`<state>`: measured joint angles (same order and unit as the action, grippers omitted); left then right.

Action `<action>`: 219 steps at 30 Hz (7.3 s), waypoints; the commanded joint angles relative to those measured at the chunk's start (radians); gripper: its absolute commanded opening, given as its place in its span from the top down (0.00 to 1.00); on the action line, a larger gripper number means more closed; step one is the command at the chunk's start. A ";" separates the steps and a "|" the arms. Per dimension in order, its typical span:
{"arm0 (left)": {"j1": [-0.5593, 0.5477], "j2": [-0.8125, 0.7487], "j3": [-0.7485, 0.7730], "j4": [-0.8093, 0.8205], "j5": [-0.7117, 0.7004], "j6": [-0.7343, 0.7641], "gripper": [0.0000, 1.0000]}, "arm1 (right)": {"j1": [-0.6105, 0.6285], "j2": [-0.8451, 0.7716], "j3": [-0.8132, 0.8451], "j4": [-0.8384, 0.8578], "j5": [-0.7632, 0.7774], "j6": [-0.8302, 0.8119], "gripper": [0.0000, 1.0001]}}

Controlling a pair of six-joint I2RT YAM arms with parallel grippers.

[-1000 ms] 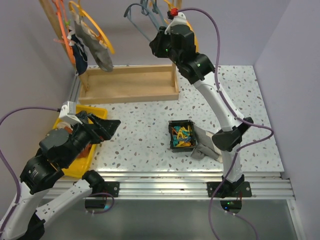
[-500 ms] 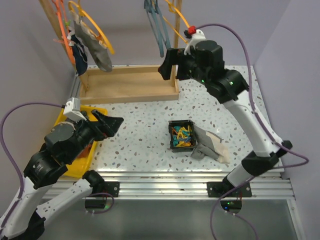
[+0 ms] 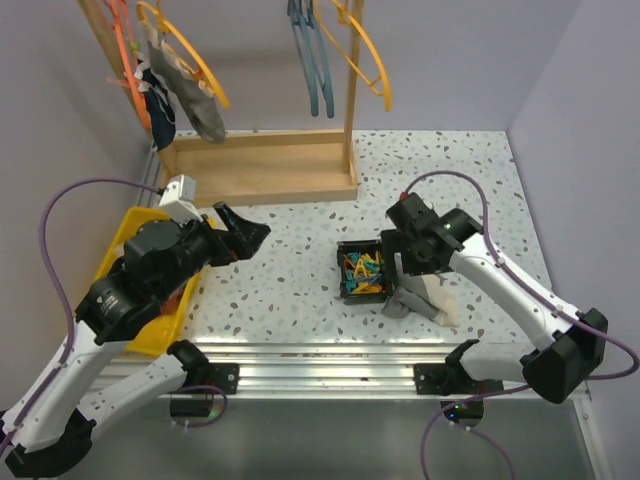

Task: Remove the underwear clipped to the hanger
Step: Place the hanger at the clothesline, then pick up the underwear from the center of the board, then place the underwear in the bin, then move the hanger to the clothesline.

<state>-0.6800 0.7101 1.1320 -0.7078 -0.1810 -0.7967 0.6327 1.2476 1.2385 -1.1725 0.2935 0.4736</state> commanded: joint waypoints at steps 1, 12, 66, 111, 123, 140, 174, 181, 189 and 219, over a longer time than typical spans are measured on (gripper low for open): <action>0.005 0.044 0.023 0.074 0.060 0.022 0.00 | -0.076 -0.056 -0.106 -0.004 0.025 0.205 0.01; 0.005 0.083 0.002 0.125 0.115 0.004 0.00 | -0.260 -0.125 -0.361 0.195 -0.042 0.453 0.02; 0.005 -0.018 -0.006 0.033 0.026 0.054 0.00 | -0.409 -0.076 -0.059 0.549 -0.542 0.307 1.00; -0.135 0.408 0.058 0.160 0.159 0.695 0.00 | -0.021 0.164 0.004 0.840 -1.013 0.600 1.00; -0.135 0.454 0.014 0.177 0.287 0.786 0.14 | -0.021 0.204 0.073 0.855 -1.120 0.619 1.00; -0.133 0.402 -0.038 0.070 0.160 0.728 1.00 | -0.103 0.043 0.059 0.748 -0.978 0.626 0.44; 0.824 0.552 0.080 -0.084 -0.135 0.445 0.81 | -0.237 -0.036 -0.008 0.468 -1.045 0.277 0.09; 0.850 0.548 0.089 -0.084 -0.146 0.418 0.00 | -0.238 -0.039 0.024 0.412 -1.038 0.205 0.09; 0.858 0.418 0.160 -0.096 0.150 0.257 0.00 | -0.220 -0.039 0.159 0.364 -1.021 0.086 0.09; 0.807 0.052 -0.037 -0.053 0.638 0.056 0.00 | 0.262 0.502 0.762 0.979 -0.186 -0.384 0.09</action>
<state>0.1352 0.7868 1.1027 -0.7120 0.4423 -0.7376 0.8696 1.7336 2.0281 -0.5285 -0.0078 0.1738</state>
